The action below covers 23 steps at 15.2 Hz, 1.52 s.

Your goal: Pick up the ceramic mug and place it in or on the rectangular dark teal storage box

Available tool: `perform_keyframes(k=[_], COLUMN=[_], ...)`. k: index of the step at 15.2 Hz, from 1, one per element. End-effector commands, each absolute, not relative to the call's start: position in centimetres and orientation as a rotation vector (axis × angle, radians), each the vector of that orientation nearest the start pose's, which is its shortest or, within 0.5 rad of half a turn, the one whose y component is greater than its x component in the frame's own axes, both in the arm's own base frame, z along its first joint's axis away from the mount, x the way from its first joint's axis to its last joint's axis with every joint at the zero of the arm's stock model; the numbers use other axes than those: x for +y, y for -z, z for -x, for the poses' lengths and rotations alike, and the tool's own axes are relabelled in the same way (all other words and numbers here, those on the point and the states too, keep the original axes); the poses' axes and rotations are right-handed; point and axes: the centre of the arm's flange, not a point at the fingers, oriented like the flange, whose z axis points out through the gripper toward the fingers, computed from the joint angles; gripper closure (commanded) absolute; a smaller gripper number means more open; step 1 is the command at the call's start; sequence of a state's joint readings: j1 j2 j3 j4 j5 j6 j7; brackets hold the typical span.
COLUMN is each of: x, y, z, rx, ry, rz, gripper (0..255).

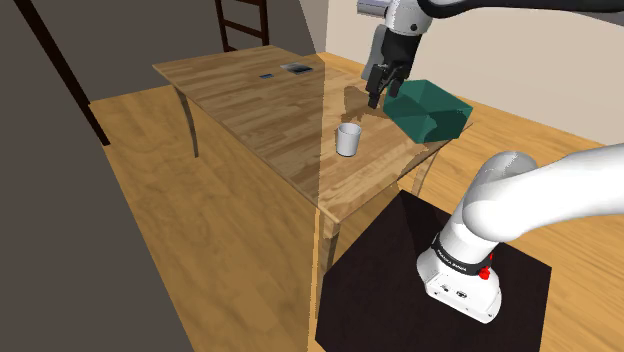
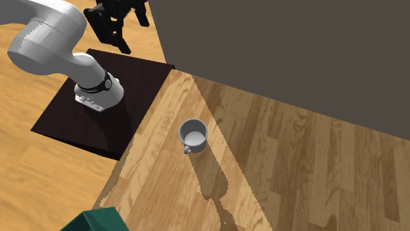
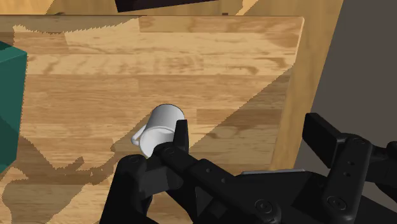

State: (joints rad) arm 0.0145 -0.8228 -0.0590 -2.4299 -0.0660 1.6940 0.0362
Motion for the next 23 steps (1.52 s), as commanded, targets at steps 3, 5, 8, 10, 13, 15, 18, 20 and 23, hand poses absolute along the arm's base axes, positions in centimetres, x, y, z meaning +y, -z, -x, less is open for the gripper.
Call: perform_keyframes(k=[3,5,8,10,13,15,18,20,23], x=[-3.2,-4.0,-5.1,-5.9,-7.1,-7.9,-9.2,-10.1,-10.6], y=[-55.9,-54.0,-51.2,-49.3,-46.5,-44.6,-41.7,-39.8,-37.8], z=[-32.6,-34.4,-37.1,-38.8,-41.4,-43.1,-45.6,-47.3,-48.1], rx=[0.099,0.105,0.115,0.121,0.131,0.137,0.147,0.154,0.157], ry=[0.125,0.113,0.095,0.083,0.065,0.053,0.035,0.023,0.017], rz=[3.164,3.169,3.177,3.181,3.189,3.193,3.200,3.205,3.207], gripper=[0,0,0,0,0,0,0,0,0])
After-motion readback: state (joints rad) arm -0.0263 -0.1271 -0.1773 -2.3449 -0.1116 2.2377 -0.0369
